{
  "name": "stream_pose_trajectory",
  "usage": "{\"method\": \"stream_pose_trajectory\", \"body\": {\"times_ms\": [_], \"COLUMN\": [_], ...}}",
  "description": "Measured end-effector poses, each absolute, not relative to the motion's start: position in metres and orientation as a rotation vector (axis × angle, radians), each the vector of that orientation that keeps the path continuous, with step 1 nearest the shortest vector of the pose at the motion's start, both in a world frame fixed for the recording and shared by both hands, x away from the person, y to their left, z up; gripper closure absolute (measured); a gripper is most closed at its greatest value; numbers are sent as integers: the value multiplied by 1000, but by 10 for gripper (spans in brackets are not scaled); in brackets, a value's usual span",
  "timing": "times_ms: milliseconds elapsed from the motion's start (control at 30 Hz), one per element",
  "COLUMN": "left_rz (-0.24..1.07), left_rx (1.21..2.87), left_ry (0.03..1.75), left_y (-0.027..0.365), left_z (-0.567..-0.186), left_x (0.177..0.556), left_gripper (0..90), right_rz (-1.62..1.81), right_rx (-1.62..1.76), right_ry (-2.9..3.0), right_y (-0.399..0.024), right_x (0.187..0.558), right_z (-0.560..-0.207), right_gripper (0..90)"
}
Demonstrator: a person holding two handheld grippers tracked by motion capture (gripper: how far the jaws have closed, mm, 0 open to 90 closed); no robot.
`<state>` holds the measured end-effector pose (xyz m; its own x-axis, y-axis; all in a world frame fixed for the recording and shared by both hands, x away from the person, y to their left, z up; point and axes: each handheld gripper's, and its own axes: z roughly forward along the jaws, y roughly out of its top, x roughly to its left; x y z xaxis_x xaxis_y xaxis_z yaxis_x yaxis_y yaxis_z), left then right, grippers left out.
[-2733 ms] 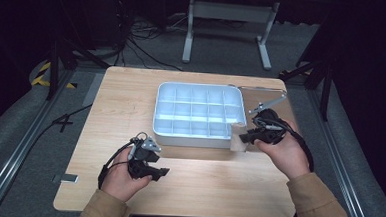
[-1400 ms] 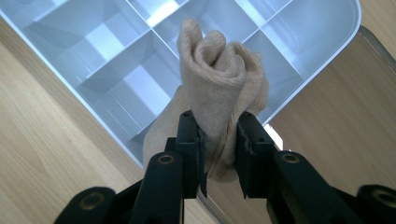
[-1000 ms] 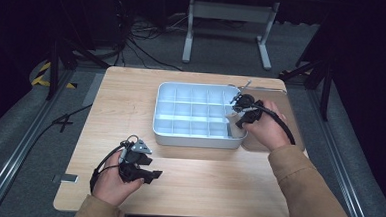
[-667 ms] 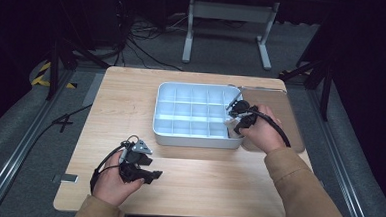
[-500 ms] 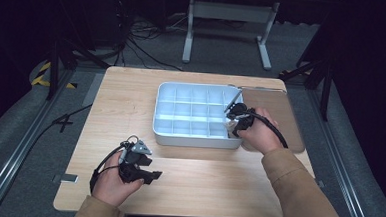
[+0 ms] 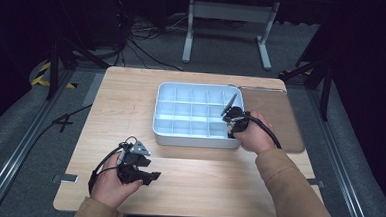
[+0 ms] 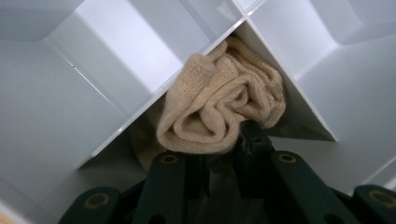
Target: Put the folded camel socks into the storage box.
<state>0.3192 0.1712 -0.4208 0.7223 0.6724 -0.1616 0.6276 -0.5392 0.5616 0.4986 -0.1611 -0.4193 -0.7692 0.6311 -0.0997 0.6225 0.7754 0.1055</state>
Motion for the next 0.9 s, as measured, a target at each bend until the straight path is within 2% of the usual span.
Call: {"method": "stream_pose_trajectory", "body": {"times_ms": [333,467,667,900], "left_rz": [88,77,75,74], "left_rx": [2326,2326,2335,2349], "left_ry": [977,980,977,967], "left_y": [169,168,166,164], "left_z": [-422,-422,-423,-423], "left_x": [321,321,322,323], "left_gripper": [411,411,411,409], "right_rz": [154,190,268,309], "right_rx": [1019,1011,1005,947], "right_ry": [2842,2827,2801,2771], "right_y": [-166,-169,-176,-168], "right_x": [497,492,486,484], "right_z": [-414,-404,-389,-381], "right_gripper": [706,632,639,763]}}
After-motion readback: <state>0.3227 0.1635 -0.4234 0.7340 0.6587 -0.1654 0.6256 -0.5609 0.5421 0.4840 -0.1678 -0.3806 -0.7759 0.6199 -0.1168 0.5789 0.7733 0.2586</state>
